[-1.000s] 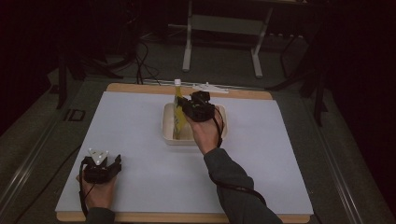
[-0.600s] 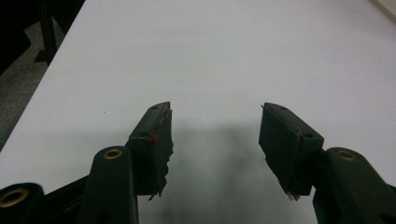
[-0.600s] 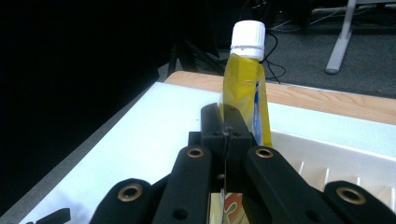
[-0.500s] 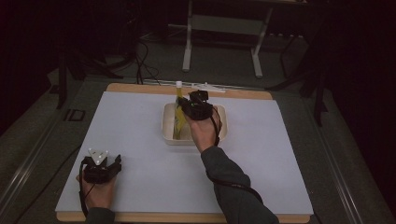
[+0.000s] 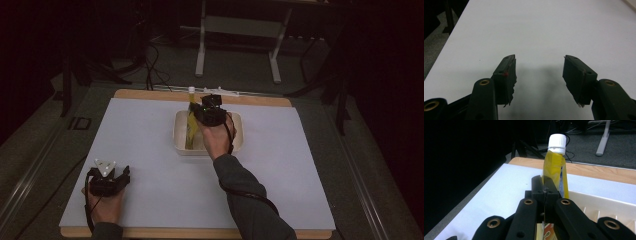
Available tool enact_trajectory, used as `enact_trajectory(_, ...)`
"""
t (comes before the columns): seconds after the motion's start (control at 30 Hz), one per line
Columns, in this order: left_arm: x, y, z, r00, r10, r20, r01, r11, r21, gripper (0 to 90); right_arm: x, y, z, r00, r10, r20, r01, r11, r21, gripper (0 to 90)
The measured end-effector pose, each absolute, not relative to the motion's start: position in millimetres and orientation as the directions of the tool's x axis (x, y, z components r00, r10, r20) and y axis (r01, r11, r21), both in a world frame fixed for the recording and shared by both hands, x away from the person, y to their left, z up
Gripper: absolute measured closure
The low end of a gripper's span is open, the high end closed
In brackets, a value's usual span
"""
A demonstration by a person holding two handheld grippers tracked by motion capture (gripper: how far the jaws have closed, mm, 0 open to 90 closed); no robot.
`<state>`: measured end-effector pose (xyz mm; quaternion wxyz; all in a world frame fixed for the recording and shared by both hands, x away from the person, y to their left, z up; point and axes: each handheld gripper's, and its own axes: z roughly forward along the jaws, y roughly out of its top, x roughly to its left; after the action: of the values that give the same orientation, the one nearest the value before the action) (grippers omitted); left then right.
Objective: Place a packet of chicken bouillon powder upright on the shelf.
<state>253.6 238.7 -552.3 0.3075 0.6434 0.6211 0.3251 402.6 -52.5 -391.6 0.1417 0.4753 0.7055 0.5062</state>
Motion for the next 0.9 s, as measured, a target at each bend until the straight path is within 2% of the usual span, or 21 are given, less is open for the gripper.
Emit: enact_trajectory(0.9, 253.4, 239.2, -552.2, 0.018, 0.999, 0.028, 0.601, -0.033, 0.798, 43.7, 425.5, -43.1, -392.5, -0.469, 0.839, 0.275, 0.571, 0.051, 0.819, 90.0)
